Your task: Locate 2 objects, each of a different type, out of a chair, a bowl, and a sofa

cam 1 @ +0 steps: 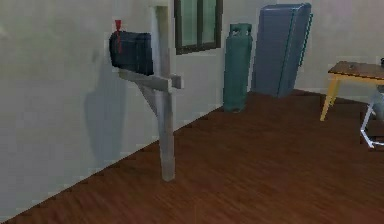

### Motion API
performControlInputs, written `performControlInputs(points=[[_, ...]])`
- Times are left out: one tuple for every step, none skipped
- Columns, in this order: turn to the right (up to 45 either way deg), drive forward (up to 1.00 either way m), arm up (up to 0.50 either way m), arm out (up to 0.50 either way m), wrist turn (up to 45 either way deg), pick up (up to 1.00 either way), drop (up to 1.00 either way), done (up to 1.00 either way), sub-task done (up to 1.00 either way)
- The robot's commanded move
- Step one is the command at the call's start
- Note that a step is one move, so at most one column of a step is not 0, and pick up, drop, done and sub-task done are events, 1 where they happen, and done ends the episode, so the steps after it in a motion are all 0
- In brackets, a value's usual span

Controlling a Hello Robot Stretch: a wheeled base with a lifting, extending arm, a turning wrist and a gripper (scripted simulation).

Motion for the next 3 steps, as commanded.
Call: performControlInputs(points=[[39.0,0.0,0.0,0.0,0.0,0.0,0.0,0.0,0.0],[0.0,0.85,0.0,0.0,0.0,0.0,0.0,0.0,0.0],[9.0,0.0,0.0,0.0,0.0,0.0,0.0,0.0,0.0]])
